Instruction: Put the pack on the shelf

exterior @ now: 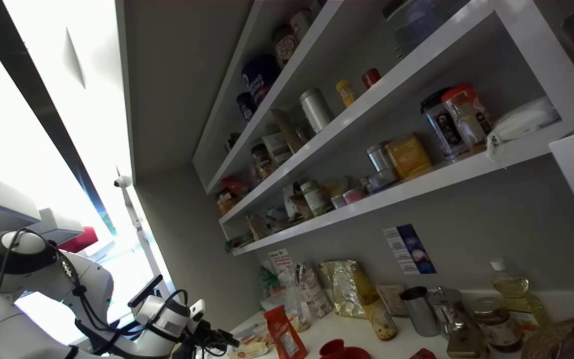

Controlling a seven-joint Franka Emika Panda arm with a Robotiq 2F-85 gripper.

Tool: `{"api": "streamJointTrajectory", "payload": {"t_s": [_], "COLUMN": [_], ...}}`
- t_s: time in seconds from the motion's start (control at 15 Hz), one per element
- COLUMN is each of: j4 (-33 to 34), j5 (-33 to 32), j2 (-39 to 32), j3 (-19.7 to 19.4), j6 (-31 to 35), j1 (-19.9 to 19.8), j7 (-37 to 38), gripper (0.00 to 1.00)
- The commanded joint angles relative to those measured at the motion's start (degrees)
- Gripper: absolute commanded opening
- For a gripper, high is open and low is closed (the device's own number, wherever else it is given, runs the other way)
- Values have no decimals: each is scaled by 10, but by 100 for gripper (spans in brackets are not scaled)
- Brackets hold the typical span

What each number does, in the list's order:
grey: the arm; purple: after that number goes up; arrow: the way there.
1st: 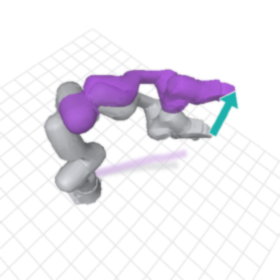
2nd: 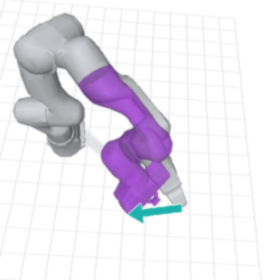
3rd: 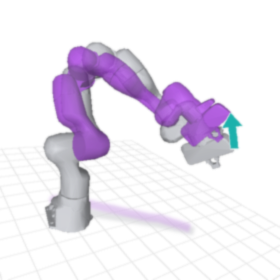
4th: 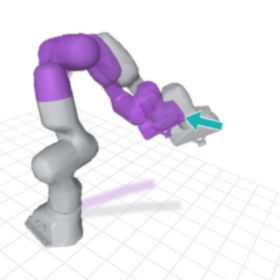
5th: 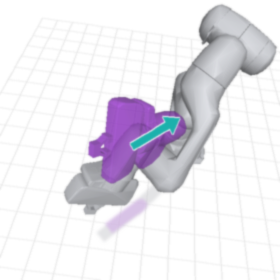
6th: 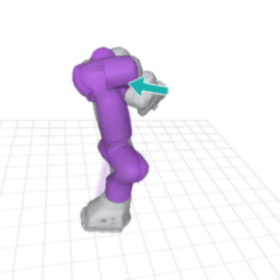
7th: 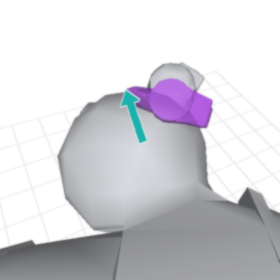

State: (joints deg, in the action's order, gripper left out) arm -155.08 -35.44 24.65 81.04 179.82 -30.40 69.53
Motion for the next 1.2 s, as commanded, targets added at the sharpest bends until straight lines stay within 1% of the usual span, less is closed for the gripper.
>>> {"api": "streamJointTrajectory", "payload": {"t_s": [0.0,0.13,0.2,0.27,0.4,0.6,0.87,1.0,1.07,1.13], "j4": [18,32,24,28,31,40,53,58,59,47], "j5": [15,19,120,155,229,304,367,391,398,413], "j2": [55,53,66,66,77,80,73,69,55,70], "j3": [116,170,195,213,250,294,325,338,348,330], "j6": [24,19,26,22,36,40,22,17,15,21], "j1": [-103,-151,-156,-168,-186,-215,-234,-244,-253,-225], "j7": [47,54,-21,-35,-77,-131,-180,-196,-209,-207], "gripper": [100,100,100,100,100,100,100,100,100,100]}}
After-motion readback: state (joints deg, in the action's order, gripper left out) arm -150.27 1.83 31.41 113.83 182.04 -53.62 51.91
